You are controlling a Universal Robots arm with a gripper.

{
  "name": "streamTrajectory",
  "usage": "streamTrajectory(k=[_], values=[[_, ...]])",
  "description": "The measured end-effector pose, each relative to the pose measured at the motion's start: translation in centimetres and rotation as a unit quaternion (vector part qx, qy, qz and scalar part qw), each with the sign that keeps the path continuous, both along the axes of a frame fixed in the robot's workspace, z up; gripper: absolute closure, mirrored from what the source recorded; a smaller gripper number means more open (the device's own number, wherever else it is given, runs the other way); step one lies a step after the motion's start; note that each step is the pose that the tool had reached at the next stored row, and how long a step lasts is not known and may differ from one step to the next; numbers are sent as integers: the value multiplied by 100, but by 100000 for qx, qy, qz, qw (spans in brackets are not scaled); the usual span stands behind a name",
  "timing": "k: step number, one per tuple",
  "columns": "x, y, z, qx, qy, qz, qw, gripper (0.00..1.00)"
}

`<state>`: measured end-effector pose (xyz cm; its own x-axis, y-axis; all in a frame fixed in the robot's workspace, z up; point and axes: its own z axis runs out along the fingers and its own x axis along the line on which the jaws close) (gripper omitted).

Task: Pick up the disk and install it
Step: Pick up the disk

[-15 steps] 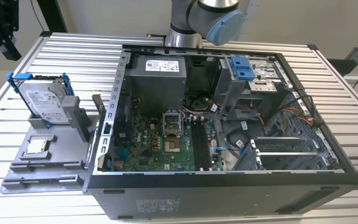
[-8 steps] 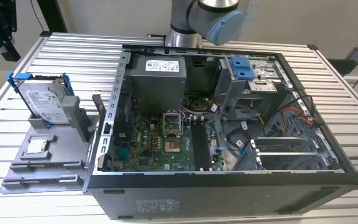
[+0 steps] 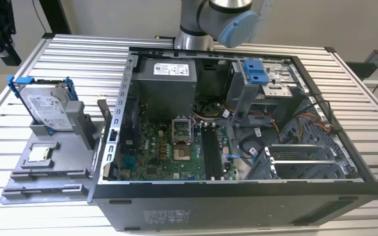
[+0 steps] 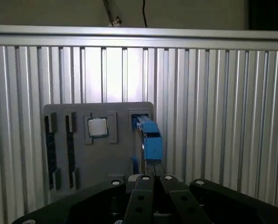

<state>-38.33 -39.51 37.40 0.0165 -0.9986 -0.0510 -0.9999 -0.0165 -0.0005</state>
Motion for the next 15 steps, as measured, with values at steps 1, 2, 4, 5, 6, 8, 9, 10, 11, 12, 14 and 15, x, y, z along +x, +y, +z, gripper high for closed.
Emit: streamTrajectory(k=[1,2,4,5,6,8,9,10,11,12,14,15], values=[[0,0,-1,-3,1,982,99995,100],[0,0,-2,-1,-3,1723,99985,100],[0,8,-2,2,-6,2915,99958,100],[0,18,-2,4,-4,3193,99949,100],[0,28,-2,2,15,3303,99945,100],[-1,51,-1,-46,83,3339,99944,100],[-2,52,-2,-172,203,3343,99944,100],[-3,52,-2,-458,385,3342,99942,100],[-3,53,-2,-847,600,3338,99939,100],[-3,53,-2,-1268,796,3339,99933,100],[-3,56,-2,-1608,867,3343,99927,100],[-3,58,-2,-1610,865,3359,99927,100]])
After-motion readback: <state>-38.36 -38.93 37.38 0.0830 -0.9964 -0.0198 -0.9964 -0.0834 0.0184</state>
